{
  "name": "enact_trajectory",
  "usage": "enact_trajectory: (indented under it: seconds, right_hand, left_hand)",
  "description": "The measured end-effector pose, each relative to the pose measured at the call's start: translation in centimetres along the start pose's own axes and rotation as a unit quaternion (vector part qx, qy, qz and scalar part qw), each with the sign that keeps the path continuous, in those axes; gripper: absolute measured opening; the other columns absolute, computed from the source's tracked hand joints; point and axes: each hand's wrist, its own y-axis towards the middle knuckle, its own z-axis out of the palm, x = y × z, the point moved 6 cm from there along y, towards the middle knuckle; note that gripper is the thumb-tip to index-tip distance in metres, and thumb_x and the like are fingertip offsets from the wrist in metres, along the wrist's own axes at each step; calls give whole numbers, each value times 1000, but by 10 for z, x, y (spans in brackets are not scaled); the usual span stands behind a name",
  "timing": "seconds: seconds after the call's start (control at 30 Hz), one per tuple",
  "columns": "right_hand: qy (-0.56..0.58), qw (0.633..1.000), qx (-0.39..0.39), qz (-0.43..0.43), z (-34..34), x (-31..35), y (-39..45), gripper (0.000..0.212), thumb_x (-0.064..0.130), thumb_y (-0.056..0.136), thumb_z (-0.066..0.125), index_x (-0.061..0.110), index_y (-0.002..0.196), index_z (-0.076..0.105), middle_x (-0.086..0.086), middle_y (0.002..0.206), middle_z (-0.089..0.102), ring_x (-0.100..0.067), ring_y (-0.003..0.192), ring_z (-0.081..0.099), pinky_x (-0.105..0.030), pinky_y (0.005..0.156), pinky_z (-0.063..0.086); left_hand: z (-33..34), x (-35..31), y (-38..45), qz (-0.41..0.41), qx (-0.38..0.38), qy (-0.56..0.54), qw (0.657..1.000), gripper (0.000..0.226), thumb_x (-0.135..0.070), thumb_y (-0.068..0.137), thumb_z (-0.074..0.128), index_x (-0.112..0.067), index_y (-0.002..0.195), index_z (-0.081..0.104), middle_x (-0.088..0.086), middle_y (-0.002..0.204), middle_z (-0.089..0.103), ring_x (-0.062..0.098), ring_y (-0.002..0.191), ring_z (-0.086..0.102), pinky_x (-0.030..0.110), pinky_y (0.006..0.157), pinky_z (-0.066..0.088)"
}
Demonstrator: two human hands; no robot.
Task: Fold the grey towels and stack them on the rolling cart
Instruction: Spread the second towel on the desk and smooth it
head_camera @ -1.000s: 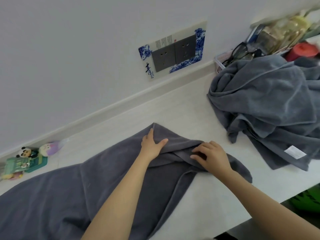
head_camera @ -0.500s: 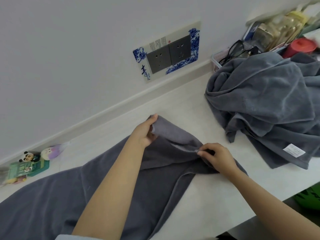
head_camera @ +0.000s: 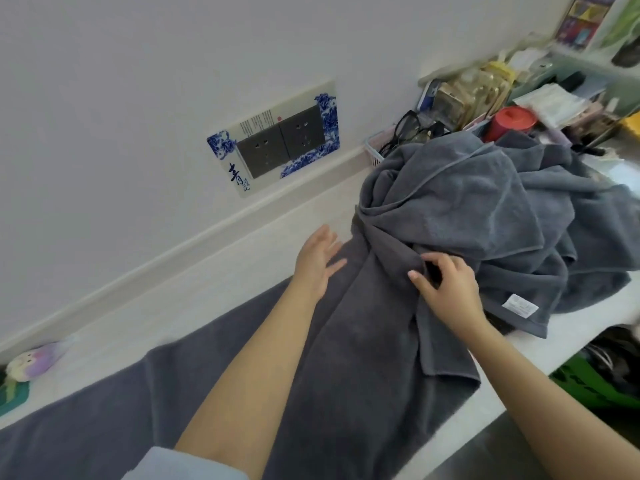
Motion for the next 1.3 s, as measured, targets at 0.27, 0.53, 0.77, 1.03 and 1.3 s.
enact_trajectory:
  seconds: [0.27,0.53,0.77,1.03,1.3]
  right_hand:
    - [-125,990,42,51,43,-42,-52,70,48,76,70,15,133,46,-15,129,49,-38,112,46,-47,93,37]
    - [-56,998,-10,30,46,-57,-52,58,37,74,77,13,122,56,-11,119,58,-35,105,50,-43,90,39]
    - [-123,992,-24,17,52,-67,-65,74,69,69,51,19,123,56,-7,113,51,-30,103,47,-44,88,41]
    - [-59,995,-77,-28,50,-72,-65,40,51,79,52,16,94,67,-3,89,55,-25,84,52,-32,82,38]
    - [30,995,-91,-30,46,-74,-61,30,46,78,58,19,84,72,2,85,56,-15,82,47,-27,79,37]
  left_hand:
    - [-6,66,-10,-4,-4,219,976,31,-34,99,46,-22,126,56,-6,122,60,6,103,57,23,88,45]
    - [54,49,21,-31,-20,151,988,28,-43,87,64,-18,100,62,-3,99,64,11,85,62,23,72,47]
    - [72,74,43,-100,-40,207,972,59,-48,66,80,-8,101,55,18,116,63,33,108,59,38,82,50]
    - [74,76,52,-85,-57,256,961,31,-30,82,68,-8,102,60,10,106,64,24,94,58,31,78,47]
    - [54,80,43,-105,-14,65,992,14,-25,91,63,-16,80,61,1,84,65,16,84,59,26,79,48]
